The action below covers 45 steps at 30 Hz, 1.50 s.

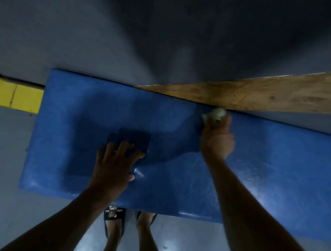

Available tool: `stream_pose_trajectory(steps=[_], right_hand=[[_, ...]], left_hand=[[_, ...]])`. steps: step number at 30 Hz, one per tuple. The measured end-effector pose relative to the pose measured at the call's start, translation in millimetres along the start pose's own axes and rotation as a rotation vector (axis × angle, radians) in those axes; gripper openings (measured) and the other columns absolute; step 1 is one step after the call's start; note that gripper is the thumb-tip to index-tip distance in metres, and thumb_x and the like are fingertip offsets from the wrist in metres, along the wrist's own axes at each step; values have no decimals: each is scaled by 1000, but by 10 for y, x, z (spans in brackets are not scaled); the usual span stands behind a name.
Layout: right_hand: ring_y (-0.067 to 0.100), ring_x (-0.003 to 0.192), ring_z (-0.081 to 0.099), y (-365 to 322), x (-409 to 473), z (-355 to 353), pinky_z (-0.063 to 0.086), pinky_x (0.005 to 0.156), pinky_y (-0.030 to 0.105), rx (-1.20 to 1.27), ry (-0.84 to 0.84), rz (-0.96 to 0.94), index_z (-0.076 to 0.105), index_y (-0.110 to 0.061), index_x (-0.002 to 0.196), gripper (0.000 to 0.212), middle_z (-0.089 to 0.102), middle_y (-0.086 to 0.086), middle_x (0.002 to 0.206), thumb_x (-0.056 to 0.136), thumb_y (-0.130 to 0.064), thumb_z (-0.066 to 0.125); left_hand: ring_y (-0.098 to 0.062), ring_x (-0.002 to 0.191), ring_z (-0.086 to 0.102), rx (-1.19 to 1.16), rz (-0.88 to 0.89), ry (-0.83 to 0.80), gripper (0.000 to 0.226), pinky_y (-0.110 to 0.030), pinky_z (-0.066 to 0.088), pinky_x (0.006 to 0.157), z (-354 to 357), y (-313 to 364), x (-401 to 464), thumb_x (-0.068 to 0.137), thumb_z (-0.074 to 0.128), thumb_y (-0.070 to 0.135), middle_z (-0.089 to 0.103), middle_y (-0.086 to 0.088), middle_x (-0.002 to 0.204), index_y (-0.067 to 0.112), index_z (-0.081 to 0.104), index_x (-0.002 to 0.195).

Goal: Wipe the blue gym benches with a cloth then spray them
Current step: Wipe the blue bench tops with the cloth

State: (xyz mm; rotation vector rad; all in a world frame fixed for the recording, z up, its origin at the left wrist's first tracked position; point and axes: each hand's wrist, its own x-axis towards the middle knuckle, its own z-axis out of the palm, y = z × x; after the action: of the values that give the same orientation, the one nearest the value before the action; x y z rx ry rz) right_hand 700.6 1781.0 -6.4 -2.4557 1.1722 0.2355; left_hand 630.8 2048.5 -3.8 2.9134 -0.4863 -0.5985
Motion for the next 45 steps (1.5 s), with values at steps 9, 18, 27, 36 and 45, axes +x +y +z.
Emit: stream_pose_trajectory(steps=[9, 18, 27, 36, 45], right_hand=[[34, 76, 66, -175, 61, -65, 43, 61, 33, -344, -125, -776, 45, -23, 132, 49, 69, 9, 90, 91, -48, 48], [42, 90, 59, 60, 150, -128, 39, 69, 39, -148, 32, -137, 43, -19, 125, 43, 64, 22, 101, 92, -46, 51], [37, 96, 61, -1324, -636, 566, 34, 67, 34, -367, -216, -706, 43, -17, 135, 51, 64, 15, 112, 93, -45, 47], [43, 102, 56, -382, -109, -13, 42, 82, 42, -304, -11, -158, 33, -25, 144, 57, 59, 24, 113, 94, -47, 46], [35, 99, 63, -1671, -1234, 798, 46, 75, 36, -264, -239, -568, 35, -19, 141, 55, 65, 13, 110, 93, -42, 50]], left_hand=[[-32, 99, 47, 27, 13, 0, 84, -48, 43, 82, -15, 13, -9, 41, 95, 36, 54, -2, 120, 37, 56, 116], [-29, 102, 42, -15, 9, -18, 79, -49, 44, 83, 52, -54, -3, 48, 91, 38, 52, 1, 124, 42, 52, 117], [-25, 107, 44, -67, 80, -23, 78, -47, 43, 87, -29, -132, -13, 50, 91, 42, 48, 6, 128, 44, 53, 119], [-39, 115, 55, -18, 172, 48, 86, -51, 48, 90, -350, -980, 80, 60, 89, 27, 52, -9, 140, 36, 52, 137], [-47, 128, 45, 66, 132, -34, 99, -62, 47, 91, -415, -1511, 119, 45, 97, 21, 45, -11, 149, 29, 57, 135]])
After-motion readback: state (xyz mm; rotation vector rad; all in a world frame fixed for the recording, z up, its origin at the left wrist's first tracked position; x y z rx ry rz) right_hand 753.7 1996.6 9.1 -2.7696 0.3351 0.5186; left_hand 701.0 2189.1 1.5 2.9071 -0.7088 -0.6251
